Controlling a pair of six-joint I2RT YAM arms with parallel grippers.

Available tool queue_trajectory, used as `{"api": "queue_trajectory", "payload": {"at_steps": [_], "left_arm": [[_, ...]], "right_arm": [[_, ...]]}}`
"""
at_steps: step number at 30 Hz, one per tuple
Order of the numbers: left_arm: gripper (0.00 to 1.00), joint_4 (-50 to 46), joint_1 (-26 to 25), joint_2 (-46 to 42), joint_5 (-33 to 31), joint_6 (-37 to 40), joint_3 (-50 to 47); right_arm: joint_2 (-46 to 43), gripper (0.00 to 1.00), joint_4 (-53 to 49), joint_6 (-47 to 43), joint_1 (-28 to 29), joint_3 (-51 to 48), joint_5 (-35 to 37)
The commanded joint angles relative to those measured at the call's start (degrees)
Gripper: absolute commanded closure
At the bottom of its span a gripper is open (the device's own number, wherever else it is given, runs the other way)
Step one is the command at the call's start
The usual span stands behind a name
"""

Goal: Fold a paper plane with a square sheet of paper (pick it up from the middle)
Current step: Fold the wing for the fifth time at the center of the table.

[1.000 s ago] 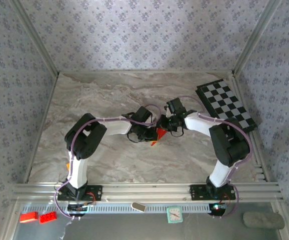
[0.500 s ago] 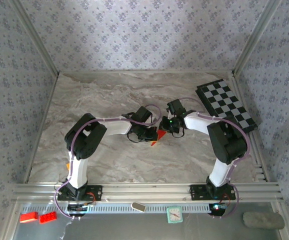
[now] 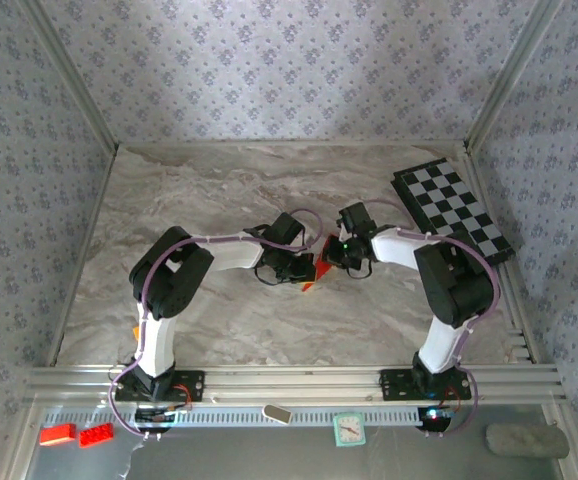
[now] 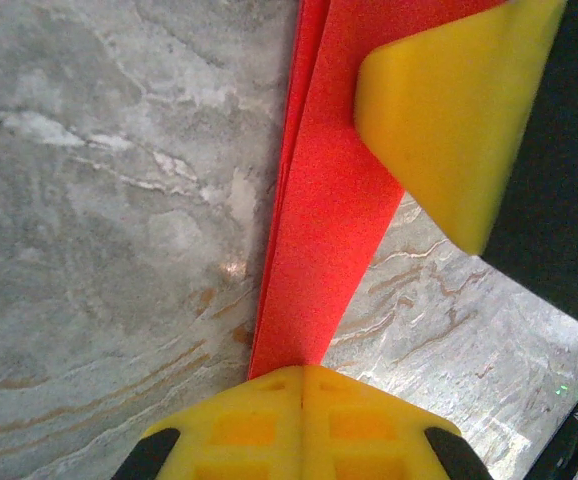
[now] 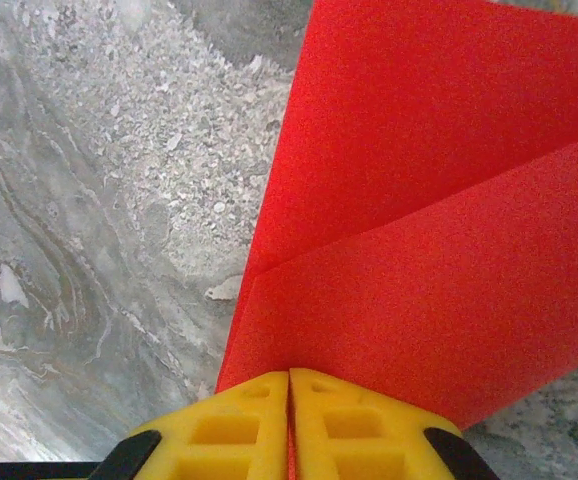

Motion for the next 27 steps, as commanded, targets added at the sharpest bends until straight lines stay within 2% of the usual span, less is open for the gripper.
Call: {"api": "queue_trajectory", "payload": {"at_steps": [1, 4, 12, 27], "left_arm": [[0.94, 0.12, -0.35, -2.79, 0.12, 0.17, 0.83], [0.9, 2.16, 0.04, -3.04, 0.07, -0.83, 0.73], [0.91, 2.37, 0.59, 0.07, -0.17, -1.91, 2.18], [0.94, -0.16, 0.76, 1.82, -2.48, -1.69, 2.18]], "right_arm": [[1.66, 0.89, -0.21, -0.55, -0.31, -4.28, 0.07], [1.58, 0.89, 3.19, -0.52, -0.14, -5.66, -2.84], [0.34, 0.89, 7.02, -0.56, -0.42, -6.34, -6.58], [0.52, 0.9, 7.86, -0.54, -1.19, -6.31, -7.91]]}}
